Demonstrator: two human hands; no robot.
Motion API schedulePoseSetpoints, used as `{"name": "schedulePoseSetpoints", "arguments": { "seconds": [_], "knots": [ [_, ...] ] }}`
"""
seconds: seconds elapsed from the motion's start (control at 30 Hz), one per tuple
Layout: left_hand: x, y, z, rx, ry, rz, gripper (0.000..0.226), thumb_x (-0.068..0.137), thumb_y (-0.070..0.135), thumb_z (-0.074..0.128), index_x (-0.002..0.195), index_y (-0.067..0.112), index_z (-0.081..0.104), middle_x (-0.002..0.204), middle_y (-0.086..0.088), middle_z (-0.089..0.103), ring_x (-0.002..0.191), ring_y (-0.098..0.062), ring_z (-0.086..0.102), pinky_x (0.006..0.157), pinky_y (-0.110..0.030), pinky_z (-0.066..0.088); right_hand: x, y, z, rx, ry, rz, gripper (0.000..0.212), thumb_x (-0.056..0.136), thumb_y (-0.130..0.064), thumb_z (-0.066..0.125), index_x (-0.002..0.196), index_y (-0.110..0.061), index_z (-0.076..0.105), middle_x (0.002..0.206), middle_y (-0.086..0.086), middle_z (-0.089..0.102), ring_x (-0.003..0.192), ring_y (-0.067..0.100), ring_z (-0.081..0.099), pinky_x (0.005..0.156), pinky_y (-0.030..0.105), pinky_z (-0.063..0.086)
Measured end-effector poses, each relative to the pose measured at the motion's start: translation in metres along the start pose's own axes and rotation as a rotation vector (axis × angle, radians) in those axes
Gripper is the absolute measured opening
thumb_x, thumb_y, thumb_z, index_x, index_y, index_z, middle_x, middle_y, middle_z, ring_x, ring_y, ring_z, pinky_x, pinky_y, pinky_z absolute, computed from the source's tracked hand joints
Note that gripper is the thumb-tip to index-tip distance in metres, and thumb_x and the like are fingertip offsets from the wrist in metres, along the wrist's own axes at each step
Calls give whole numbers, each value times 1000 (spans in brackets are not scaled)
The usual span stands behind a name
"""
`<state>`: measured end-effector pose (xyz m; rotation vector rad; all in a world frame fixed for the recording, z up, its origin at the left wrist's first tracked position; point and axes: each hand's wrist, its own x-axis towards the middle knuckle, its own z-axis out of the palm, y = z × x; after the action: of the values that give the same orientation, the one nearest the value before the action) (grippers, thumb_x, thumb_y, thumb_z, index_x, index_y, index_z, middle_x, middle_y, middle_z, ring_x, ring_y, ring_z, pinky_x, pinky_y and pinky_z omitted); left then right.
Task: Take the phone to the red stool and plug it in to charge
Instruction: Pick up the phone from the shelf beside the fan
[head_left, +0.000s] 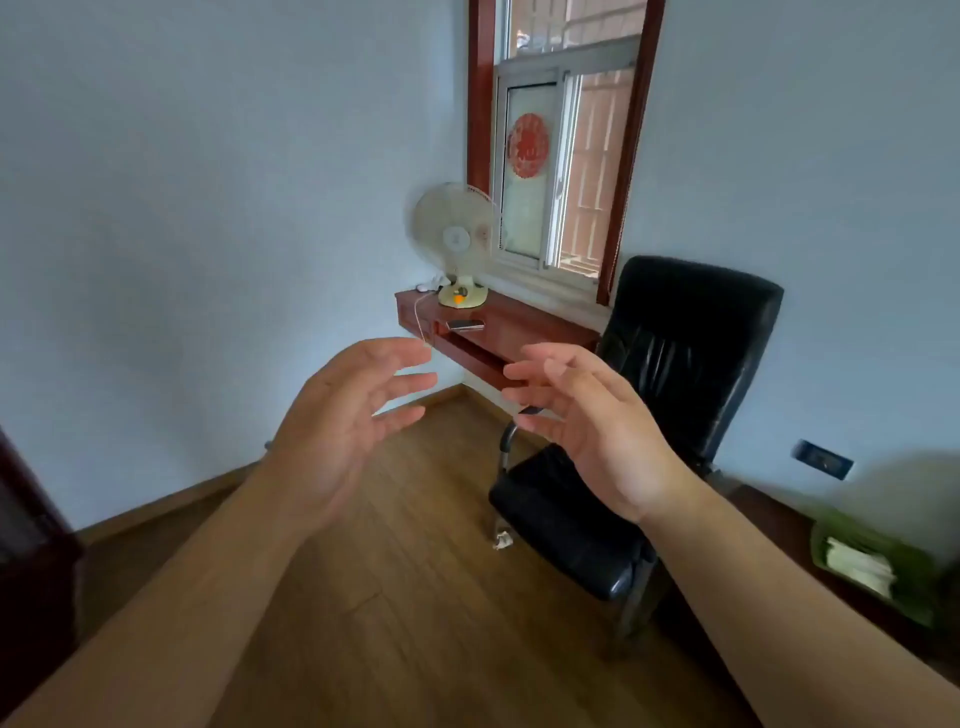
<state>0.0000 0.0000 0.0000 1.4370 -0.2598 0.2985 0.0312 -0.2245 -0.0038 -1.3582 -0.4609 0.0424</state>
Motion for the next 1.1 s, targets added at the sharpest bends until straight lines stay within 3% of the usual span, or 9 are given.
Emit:
{"name": "schedulePoseSetpoints", "arguments": {
  "seconds": [0.23, 0.63, 1.1],
  "knots": [
    [57, -73, -72, -109, -13, -99, 28, 90, 33, 50, 103, 25, 74, 116, 0, 74, 112, -23, 68, 80, -27, 56, 77, 75, 34, 155, 26, 102, 35, 88, -34, 59, 116, -14, 67, 116, 11, 71, 105, 30, 66, 84, 39, 53],
    [188, -135, -177, -173, -55, -196, 35, 82, 45, 58, 107, 26, 73, 119, -2, 73, 115, -24, 66, 78, -28, 56, 212, 156, 71, 130, 78, 179, 41, 85, -42, 62, 116, -15, 67, 118, 16, 69, 104, 32, 65, 88, 43, 52],
    [370, -222, -154, -183, -34, -268, 43, 79, 48, 60, 110, 20, 70, 119, -5, 73, 114, -25, 67, 78, -30, 56, 386, 215, -21, 195, 131, 154, 44, 83, -40, 64, 116, -11, 67, 108, 14, 71, 95, 29, 66, 81, 40, 52]
  ]
}}
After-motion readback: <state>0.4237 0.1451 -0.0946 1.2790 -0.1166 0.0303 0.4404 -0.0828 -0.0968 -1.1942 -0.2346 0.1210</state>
